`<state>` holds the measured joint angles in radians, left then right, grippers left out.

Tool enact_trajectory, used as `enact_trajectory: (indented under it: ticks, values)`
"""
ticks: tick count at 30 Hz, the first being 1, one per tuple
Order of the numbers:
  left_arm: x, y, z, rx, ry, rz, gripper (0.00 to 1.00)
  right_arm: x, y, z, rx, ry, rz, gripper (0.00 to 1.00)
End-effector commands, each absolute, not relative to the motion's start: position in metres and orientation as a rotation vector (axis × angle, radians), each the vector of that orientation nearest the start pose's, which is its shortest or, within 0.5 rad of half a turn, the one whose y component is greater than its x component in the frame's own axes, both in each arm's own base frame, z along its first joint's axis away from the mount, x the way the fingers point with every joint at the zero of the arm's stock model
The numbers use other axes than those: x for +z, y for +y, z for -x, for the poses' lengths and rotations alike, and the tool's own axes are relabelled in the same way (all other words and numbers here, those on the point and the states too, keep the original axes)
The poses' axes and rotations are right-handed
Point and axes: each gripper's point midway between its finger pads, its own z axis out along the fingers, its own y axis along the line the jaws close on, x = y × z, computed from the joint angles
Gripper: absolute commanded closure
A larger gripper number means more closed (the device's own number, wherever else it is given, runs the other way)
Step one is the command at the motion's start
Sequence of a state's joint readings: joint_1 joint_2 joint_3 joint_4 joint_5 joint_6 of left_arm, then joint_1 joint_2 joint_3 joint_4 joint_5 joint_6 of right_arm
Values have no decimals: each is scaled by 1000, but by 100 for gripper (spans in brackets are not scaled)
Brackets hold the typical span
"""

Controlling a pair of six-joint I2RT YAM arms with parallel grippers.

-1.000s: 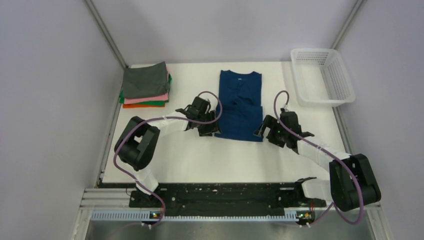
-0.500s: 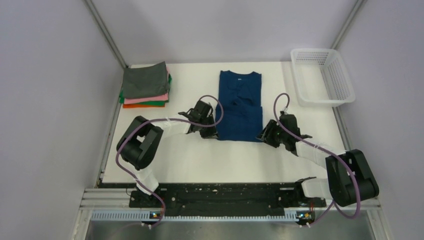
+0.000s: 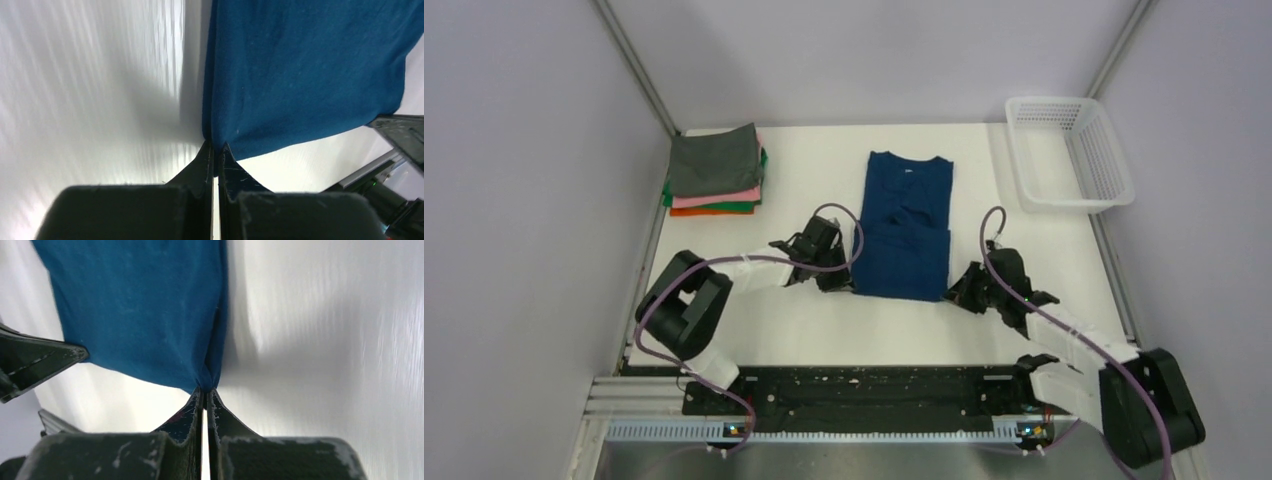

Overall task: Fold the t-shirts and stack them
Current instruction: Grab one side of the 2/3 rectangular tshirt with both arms, then fold the long partially folded tshirt into a neat square

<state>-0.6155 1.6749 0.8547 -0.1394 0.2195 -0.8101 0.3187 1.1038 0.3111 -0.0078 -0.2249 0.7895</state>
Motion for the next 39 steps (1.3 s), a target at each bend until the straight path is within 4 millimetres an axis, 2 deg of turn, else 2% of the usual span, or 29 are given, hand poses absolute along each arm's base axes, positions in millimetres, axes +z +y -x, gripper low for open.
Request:
enact_trajectory:
  ticks: [1, 5, 9, 13, 16, 21, 25, 28, 33, 39]
  values:
    - [51, -255, -230, -779, 2687, 109, 100, 52, 146, -201, 807, 2438, -409, 100]
    - [89, -257, -196, -868, 2622, 25, 100, 93, 156, -167, 977, 2400, -292, 100]
    - [144, -263, -178, -1014, 2470, -81, 100, 153, 170, -148, 1157, 2266, -142, 100]
    - [187, -263, -179, -1065, 2350, -132, 100, 193, 174, -150, 1195, 2177, -68, 100]
    - [201, -261, -193, -1022, 2282, -121, 100, 215, 174, -160, 1178, 2110, -45, 100]
    - [212, -266, -225, -999, 2240, -104, 100, 233, 171, -189, 1109, 2029, -81, 100]
    - [213, -266, -260, -972, 2256, -63, 100, 237, 176, -214, 1090, 2011, -86, 100]
    - [213, -263, -287, -947, 2250, -35, 100, 237, 172, -240, 1023, 2010, -108, 100]
    - [204, -254, -326, -899, 2274, 19, 100, 241, 156, -286, 956, 1973, -174, 100]
    - [188, -253, -366, -927, 2315, 32, 100, 230, 151, -324, 948, 1979, -196, 100]
